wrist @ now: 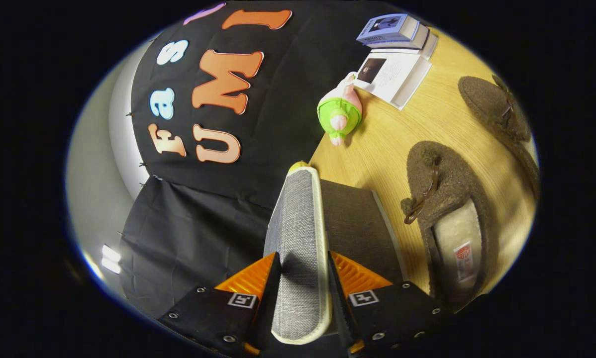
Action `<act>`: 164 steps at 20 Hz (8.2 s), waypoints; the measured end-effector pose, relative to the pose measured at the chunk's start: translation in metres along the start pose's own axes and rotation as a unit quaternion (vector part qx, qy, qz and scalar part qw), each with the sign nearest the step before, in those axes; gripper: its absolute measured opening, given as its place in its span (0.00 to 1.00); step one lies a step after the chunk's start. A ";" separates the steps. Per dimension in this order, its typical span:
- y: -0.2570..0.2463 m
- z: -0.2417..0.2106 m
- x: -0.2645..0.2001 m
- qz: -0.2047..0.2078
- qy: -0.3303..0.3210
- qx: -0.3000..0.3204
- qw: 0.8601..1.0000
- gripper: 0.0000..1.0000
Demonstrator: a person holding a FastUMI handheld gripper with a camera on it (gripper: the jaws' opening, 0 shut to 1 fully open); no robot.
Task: Open the storage box then place both shoes into the box .Put the left shoe in first, then the right shoe, with the right side of both shoes facing outward in a uniform manner.
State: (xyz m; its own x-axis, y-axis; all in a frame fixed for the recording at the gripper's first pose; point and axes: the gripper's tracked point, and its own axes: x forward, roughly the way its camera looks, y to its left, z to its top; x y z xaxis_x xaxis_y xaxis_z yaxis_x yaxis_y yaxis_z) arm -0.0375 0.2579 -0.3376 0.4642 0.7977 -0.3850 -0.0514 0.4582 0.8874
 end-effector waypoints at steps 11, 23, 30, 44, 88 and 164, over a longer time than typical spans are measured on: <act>0.077 -0.003 -0.023 0.011 0.002 -0.038 0.999 0.01; 0.197 -0.028 0.005 -0.016 -0.061 -0.095 0.994 0.01; 0.240 -0.061 0.050 -0.025 -0.055 -0.133 0.989 0.01; 0.236 -0.080 0.082 -0.051 -0.036 -0.213 0.975 0.97; -0.169 0.049 -0.062 -0.417 -0.077 -0.242 0.873 0.13; -0.129 0.149 -0.199 -0.429 -0.166 -0.244 0.854 0.99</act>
State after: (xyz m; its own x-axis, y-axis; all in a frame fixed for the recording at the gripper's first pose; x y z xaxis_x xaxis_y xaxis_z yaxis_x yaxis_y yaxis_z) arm 0.0084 -0.0187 -0.3374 0.7374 -0.0306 -0.6748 0.1076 0.9915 0.0726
